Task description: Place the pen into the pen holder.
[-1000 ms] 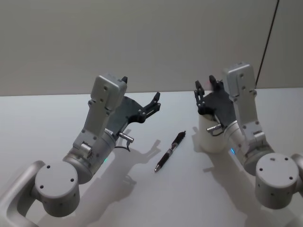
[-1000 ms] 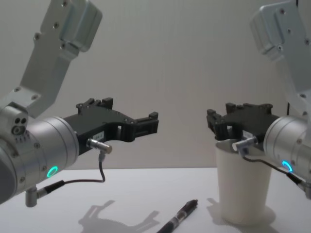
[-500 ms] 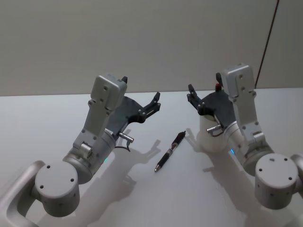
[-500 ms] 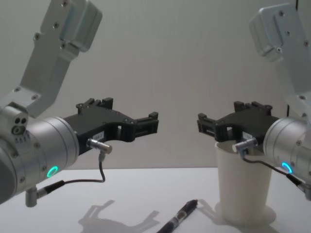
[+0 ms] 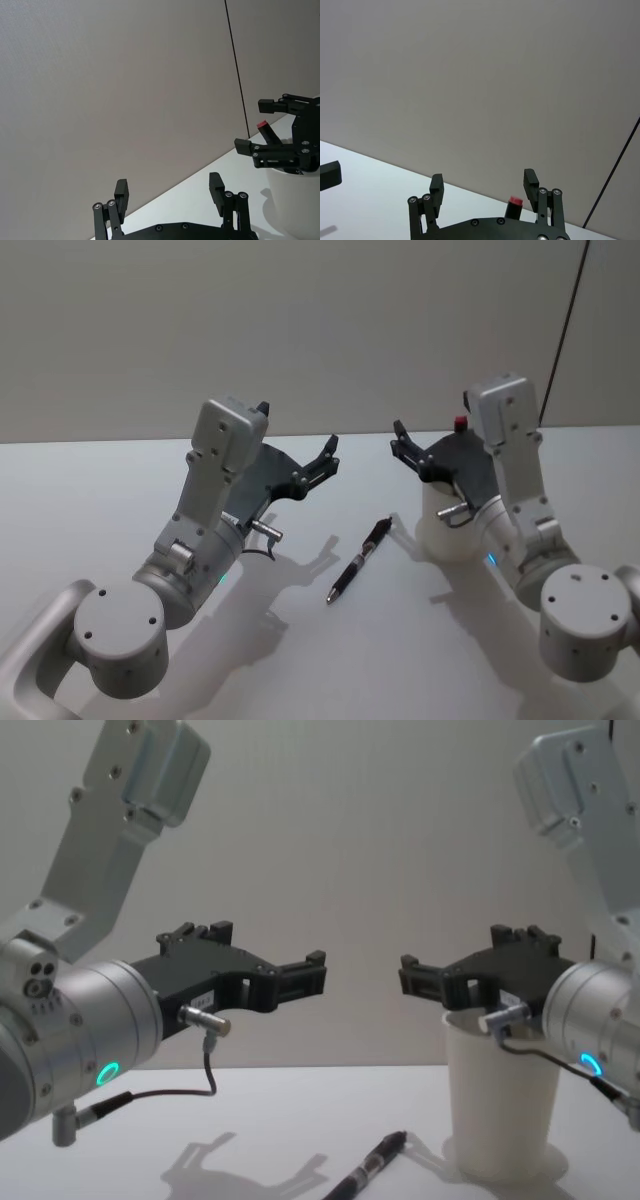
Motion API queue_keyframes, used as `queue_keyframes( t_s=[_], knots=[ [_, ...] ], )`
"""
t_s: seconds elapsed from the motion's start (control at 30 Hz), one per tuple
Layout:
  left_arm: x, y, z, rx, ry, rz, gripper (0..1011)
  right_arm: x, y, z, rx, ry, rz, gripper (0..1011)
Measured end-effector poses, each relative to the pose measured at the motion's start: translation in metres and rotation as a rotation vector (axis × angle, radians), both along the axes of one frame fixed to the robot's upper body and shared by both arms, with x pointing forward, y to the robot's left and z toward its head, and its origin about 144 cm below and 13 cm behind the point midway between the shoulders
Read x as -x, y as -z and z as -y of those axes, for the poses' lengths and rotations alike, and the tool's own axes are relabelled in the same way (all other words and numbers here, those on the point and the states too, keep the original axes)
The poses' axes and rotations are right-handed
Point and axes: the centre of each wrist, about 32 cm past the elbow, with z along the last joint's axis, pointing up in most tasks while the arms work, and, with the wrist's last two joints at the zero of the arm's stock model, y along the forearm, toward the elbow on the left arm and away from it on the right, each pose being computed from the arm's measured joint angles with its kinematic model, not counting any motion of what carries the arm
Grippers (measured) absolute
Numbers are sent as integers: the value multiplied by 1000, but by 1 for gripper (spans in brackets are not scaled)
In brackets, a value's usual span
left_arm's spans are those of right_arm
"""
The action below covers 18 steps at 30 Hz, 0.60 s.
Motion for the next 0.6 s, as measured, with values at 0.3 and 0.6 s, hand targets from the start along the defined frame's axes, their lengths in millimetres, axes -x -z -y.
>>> queue_keyframes(
  t_s=[0.3,0.6],
  knots=[
    [0,0,0,0,0,0,1001,-1,-10,17,-6,21,68,1001],
    [0,0,0,0,0,0,1001,-3,-17,47,-24,27,84,1001]
  ],
)
